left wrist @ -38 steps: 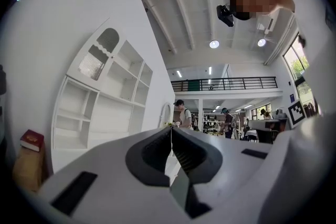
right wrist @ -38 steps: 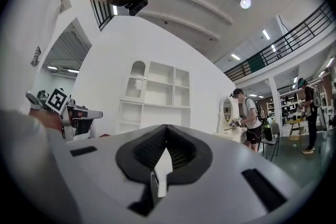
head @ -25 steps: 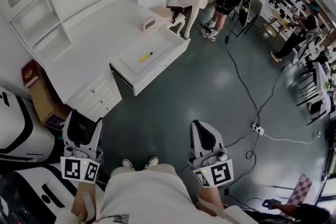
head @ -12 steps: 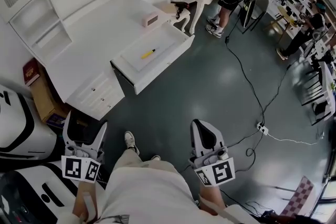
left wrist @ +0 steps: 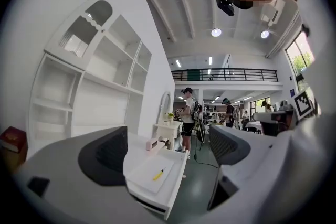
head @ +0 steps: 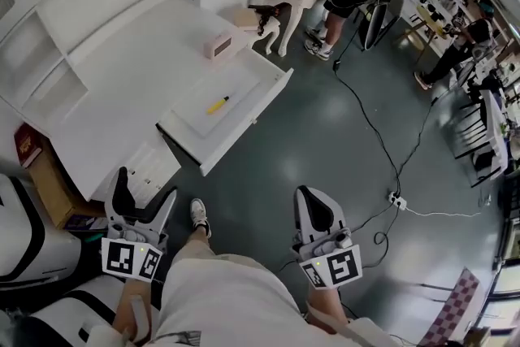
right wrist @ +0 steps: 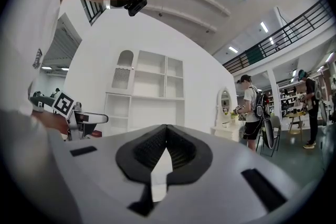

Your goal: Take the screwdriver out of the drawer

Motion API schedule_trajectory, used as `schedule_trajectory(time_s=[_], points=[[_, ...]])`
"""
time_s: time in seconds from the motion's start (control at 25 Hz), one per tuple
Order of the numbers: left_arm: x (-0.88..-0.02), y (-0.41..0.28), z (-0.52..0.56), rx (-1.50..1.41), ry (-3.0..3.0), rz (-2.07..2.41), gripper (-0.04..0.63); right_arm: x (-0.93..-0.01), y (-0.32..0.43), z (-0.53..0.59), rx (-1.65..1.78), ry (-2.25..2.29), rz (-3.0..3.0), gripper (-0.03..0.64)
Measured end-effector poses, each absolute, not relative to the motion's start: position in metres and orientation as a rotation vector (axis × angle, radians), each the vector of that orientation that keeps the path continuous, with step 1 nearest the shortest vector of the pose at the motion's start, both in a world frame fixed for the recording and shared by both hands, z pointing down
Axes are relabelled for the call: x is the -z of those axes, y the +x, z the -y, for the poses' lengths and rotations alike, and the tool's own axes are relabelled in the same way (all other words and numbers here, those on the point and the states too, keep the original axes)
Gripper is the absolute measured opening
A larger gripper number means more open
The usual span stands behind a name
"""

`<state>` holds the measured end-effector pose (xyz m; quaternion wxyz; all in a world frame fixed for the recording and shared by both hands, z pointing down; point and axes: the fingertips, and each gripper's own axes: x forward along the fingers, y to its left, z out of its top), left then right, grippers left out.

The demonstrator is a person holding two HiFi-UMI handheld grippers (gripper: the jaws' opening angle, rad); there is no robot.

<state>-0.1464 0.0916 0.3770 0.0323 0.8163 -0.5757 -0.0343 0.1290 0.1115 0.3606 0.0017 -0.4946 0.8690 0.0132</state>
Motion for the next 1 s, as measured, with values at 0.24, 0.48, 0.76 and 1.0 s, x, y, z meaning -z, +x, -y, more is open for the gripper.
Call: schedule_trajectory(time_s=[0.24, 0.48, 0.76, 1.0], points=[[-0.368, -0.171, 0.010, 0.148, 2.564, 1.647, 0.471, -0.336, 0.081, -0.020, -0.097, -1.611, -2.738, 0.009], [-0.382, -0.188, 0.087, 0.114, 2.593, 1.509, 0.471, -0.338, 0.047, 0.036, -0.069, -1.701, -2.732, 0.009], [-0.409, -0.168, 0.142, 0.058, 2.602, 1.388, 0.471, -0.348, 0.062, 0.059, -0.011, -1.847, -2.660, 0.009], [-0.434, -0.133, 0.169, -0.009, 2.601, 1.341, 0.471, -0.363, 0.092, 0.081, 0.030, -1.882, -2.634, 0.009]])
